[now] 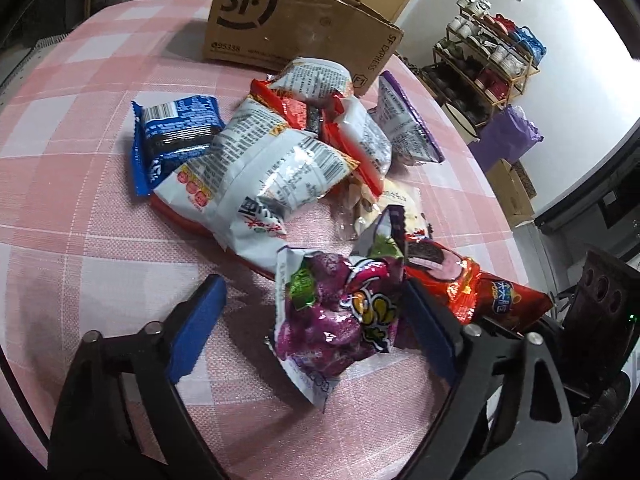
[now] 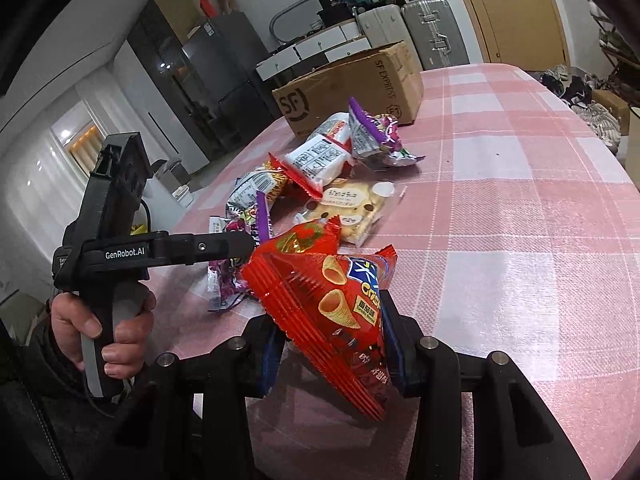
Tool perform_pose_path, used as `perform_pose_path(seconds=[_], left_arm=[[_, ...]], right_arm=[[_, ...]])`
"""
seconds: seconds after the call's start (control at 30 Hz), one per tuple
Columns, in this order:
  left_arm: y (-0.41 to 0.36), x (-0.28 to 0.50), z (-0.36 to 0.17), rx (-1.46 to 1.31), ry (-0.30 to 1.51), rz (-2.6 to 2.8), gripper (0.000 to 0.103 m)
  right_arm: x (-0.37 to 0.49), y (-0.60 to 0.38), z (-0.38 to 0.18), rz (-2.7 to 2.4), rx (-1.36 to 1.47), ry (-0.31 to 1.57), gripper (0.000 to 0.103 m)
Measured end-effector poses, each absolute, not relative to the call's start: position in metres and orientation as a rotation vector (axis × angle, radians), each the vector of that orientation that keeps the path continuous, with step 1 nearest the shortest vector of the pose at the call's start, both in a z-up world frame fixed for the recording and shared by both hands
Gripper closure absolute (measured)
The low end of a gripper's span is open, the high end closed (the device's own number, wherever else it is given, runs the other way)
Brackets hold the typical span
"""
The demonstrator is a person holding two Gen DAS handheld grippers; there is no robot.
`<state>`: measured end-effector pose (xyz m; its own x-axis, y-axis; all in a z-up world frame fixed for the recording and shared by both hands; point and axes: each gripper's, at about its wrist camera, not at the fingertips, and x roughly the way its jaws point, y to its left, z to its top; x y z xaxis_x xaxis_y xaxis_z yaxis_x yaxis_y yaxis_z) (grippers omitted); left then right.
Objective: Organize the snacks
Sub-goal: 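Lift both held bags and carry them over the open cardboard box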
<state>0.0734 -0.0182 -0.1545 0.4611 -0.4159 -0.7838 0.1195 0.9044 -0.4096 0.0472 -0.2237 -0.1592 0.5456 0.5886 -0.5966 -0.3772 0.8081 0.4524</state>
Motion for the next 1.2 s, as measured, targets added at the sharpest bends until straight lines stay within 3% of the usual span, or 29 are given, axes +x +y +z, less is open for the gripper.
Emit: perform_pose_path(seconds=[0.1,0.17,0.47,1.2], left_arm=[[-0.023,0.078,-0.155,-0.326,1.048,-0.355,0.033],[-0.028,0.082,-0.157,-0.335,1.057,-0.384,0.046],[-0.038,0.083,-0.155,-0.327,1.064,-0.422,0.068],[0.013,0.039,-0.100,-0.330,0.930,-0.431,0.070]], right_arm=[[0.046,-0.226,-0.159,0.576,0.290,0.811,0.060],[0.045,-0.228,-0.160,0.573,0.290,0.809,0.060],[0.043,-0.235,-0.157,0.541,0.291,0.809,0.060],[0.041,-0.247,-0.103,0.526,0.338,0.687,0.060]])
